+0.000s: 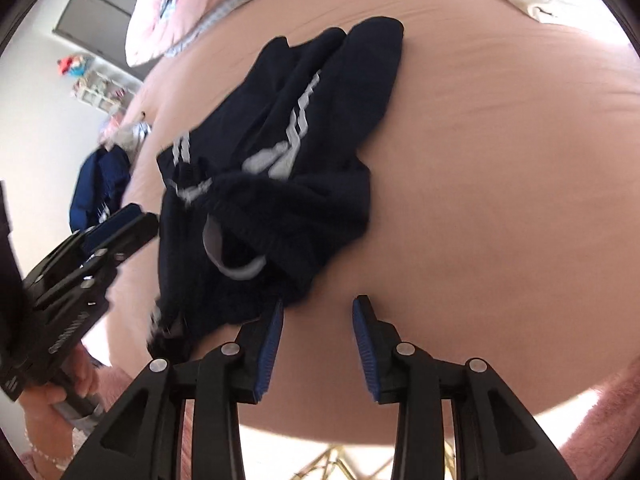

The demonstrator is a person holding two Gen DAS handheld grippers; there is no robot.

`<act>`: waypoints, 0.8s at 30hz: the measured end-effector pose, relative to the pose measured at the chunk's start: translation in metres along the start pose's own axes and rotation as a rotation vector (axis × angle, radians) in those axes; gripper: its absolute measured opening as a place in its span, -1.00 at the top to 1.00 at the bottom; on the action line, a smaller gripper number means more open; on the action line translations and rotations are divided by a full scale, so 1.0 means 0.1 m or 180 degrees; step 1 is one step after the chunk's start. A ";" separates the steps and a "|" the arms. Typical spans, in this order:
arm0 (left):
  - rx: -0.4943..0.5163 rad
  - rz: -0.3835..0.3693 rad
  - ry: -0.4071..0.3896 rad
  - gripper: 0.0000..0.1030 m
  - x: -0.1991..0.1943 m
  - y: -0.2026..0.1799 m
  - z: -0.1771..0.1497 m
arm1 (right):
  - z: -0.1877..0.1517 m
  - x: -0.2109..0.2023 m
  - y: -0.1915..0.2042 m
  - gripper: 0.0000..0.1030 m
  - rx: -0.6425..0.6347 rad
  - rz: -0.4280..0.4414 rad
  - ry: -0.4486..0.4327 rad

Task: Fold clothes

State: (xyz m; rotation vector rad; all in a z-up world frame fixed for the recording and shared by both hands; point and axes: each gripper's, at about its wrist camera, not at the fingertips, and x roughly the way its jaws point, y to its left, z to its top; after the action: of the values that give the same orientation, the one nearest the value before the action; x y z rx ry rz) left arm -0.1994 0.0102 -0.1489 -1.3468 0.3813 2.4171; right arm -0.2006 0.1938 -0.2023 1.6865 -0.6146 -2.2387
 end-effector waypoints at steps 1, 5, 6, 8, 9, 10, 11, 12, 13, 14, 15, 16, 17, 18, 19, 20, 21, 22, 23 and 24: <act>0.0006 -0.0003 0.0007 0.24 0.05 0.03 0.03 | 0.05 0.04 0.02 0.26 -0.0011 0.0019 -0.0024; -0.0078 -0.0225 0.0070 0.25 0.24 0.11 0.12 | 0.15 0.21 0.16 0.53 -0.0221 0.0041 -0.0125; -0.0105 -0.0291 0.0075 0.28 0.26 0.11 0.13 | 0.19 0.21 0.18 0.83 -0.0247 0.0011 -0.0166; -0.0157 -0.0271 0.0023 0.89 0.25 0.09 0.12 | 0.28 0.21 0.21 0.86 -0.0282 -0.0057 -0.0250; -0.0191 -0.0243 -0.0001 0.91 0.23 0.08 0.10 | 0.31 0.15 0.22 0.87 -0.0291 -0.0094 -0.0330; -0.0232 -0.0271 -0.0001 0.92 0.19 0.07 0.05 | 0.34 0.08 0.21 0.87 -0.0298 -0.0132 -0.0419; -0.0272 -0.0299 0.0000 0.94 0.15 0.07 0.00 | 0.37 0.00 0.21 0.88 -0.0306 -0.0170 -0.0507; -0.0313 -0.0327 0.0000 0.94 0.11 0.06 -0.04 | 0.40 -0.08 0.21 0.88 -0.0313 -0.0209 -0.0596; -0.0353 -0.0354 0.0001 0.94 0.07 0.05 -0.09 | 0.43 -0.15 0.21 0.88 -0.0320 -0.0247 -0.0685; -0.0394 -0.0382 0.0001 0.95 0.03 0.05 -0.14 | 0.46 -0.23 0.21 0.88 -0.0328 -0.0285 -0.0774; -0.0435 -0.0410 0.0001 0.95 -0.01 0.04 -0.19 | 0.49 -0.30 0.20 0.88 -0.0335 -0.0323 -0.0863; -0.0467 -0.0445 -0.0007 0.95 -0.06 0.03 -0.23 | 0.52 -0.38 0.20 0.88 -0.0342 -0.0361 -0.0951; -0.0458 -0.0512 -0.0056 0.95 -0.15 0.00 -0.28 | 0.54 -0.47 0.22 0.88 -0.0365 -0.0383 -0.1036; -0.0449 -0.0578 -0.0106 0.95 -0.23 -0.02 -0.32 | 0.55 -0.57 0.25 0.88 -0.0395 -0.0411 -0.1137; -0.0445 -0.0651 -0.0162 0.94 -0.32 -0.05 -0.37 | 0.54 -0.64 0.29 0.88 -0.0461 -0.0407 -0.1163; -0.0464 -0.0746 -0.0247 0.94 -0.42 -0.05 -0.38 | 0.52 -0.70 0.33 0.88 -0.0535 -0.0395 -0.1172; -0.0475 -0.0806 -0.0307 0.93 -0.52 -0.05 -0.37 | 0.51 -0.76 0.38 0.88 -0.0609 -0.0384 -0.1182; -0.0479 -0.0857 -0.0367 0.92 -0.60 -0.06 -0.36 | 0.49 -0.82 0.42 0.88 -0.0683 -0.0373 -0.1191; -0.0449 -0.0859 -0.0426 0.87 -0.67 -0.08 -0.33 | 0.48 -0.88 0.46 0.88 -0.0757 -0.0361 -0.1200; -0.0406 -0.0829 -0.0476 0.84 -0.73 -0.10 -0.28 | 0.47 -0.94 0.51 0.88 -0.0831 -0.0350 -0.1209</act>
State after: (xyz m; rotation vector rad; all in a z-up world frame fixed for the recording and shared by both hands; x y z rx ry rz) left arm -0.1380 -0.0040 -0.1018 -1.1737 0.0110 2.3341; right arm -0.2204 0.2004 -0.0877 1.2082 -0.2917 -2.6098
